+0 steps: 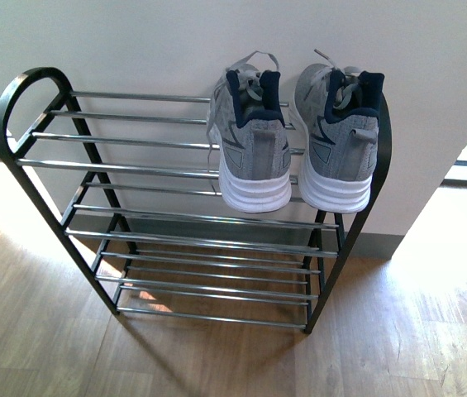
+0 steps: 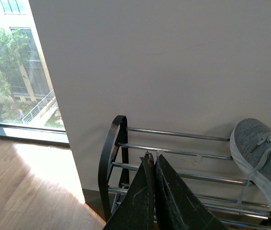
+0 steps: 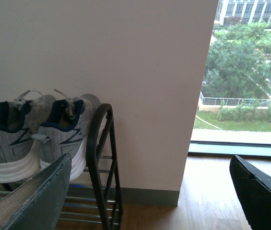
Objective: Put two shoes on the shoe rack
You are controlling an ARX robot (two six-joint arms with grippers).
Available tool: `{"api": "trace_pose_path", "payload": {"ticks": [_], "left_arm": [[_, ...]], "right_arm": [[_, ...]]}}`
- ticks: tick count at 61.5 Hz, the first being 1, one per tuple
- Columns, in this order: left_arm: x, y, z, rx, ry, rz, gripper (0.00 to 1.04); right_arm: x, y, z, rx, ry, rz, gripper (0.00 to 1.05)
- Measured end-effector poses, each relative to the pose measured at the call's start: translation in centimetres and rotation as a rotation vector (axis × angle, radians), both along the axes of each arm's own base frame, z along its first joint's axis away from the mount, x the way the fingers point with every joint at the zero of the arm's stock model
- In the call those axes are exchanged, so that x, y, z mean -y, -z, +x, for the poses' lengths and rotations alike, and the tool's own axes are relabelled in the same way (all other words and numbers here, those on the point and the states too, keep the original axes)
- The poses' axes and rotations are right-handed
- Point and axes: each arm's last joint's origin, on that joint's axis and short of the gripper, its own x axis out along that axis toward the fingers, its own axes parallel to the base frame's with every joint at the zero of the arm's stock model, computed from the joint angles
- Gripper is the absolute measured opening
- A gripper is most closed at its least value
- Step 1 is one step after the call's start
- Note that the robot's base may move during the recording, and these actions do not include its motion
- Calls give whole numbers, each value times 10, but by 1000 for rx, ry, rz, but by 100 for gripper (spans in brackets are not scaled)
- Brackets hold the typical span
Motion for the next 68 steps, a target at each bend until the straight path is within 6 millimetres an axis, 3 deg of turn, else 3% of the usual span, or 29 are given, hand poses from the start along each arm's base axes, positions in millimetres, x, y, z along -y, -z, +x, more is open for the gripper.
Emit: {"api": "trace_pose_path", "payload": {"ticks": [33,68], "left_arm": [[-34,24,-58,7,-3,3,1],[-34,20,-86,15,5,3,1]], "right_arm": [[0,0,0,0,0,0,96],[0,0,0,0,0,0,96]]}}
